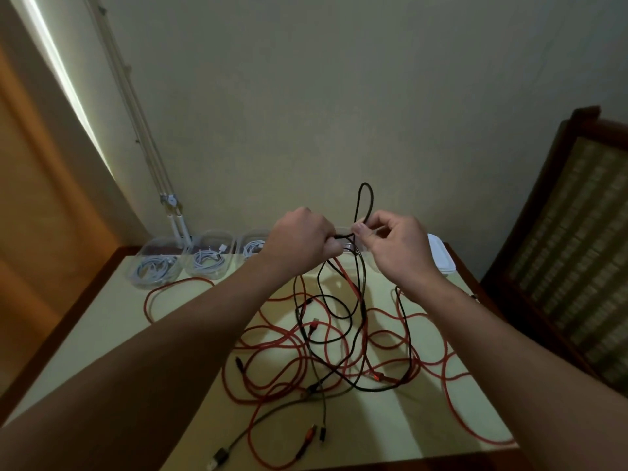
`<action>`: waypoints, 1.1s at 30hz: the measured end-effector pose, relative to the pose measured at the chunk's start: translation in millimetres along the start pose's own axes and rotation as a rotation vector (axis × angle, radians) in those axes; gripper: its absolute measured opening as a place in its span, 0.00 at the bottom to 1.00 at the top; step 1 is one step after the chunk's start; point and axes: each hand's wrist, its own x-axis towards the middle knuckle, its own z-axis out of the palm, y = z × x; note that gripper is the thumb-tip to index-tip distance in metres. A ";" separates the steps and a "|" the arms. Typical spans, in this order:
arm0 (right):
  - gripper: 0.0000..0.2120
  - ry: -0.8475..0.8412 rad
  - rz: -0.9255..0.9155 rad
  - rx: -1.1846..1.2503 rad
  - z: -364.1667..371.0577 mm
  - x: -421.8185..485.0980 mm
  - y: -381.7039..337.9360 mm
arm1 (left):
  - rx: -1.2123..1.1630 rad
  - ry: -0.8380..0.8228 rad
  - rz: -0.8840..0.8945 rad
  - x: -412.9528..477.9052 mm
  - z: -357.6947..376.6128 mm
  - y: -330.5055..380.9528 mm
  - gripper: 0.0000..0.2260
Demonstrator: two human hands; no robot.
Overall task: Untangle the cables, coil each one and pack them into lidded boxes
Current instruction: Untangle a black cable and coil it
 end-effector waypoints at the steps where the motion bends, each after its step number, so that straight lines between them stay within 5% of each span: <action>1: 0.08 0.006 0.006 0.021 -2.0 0.4 -1.6 | -0.018 0.011 -0.013 -0.3 0.4 -0.3 0.14; 7: 0.08 0.023 0.129 0.300 -21.7 3.2 -15.8 | -0.098 0.037 -0.128 -0.7 5.4 -1.3 0.16; 14: 0.13 0.239 0.231 0.782 -70.7 26.8 -20.6 | -0.103 0.048 -0.313 -26.2 40.5 -40.3 0.13; 19: 0.11 0.254 0.299 0.891 -82.9 29.8 -14.6 | -0.158 0.031 -0.389 -26.2 50.6 -44.5 0.07; 22: 0.10 0.216 0.328 0.936 -81.8 26.8 -17.0 | -0.195 0.055 -0.423 -26.9 54.9 -35.4 0.12; 26: 0.10 0.174 0.362 1.004 -79.9 25.3 -24.3 | -0.283 0.006 -0.246 -26.1 51.9 -4.3 0.23; 29: 0.09 0.144 0.379 1.043 -78.8 24.7 -27.6 | -0.296 -0.044 -0.069 -21.4 51.3 8.4 0.13; 33: 0.08 0.122 0.417 1.042 -79.6 20.3 -23.8 | -0.351 -0.044 -0.183 -11.0 50.6 6.9 0.09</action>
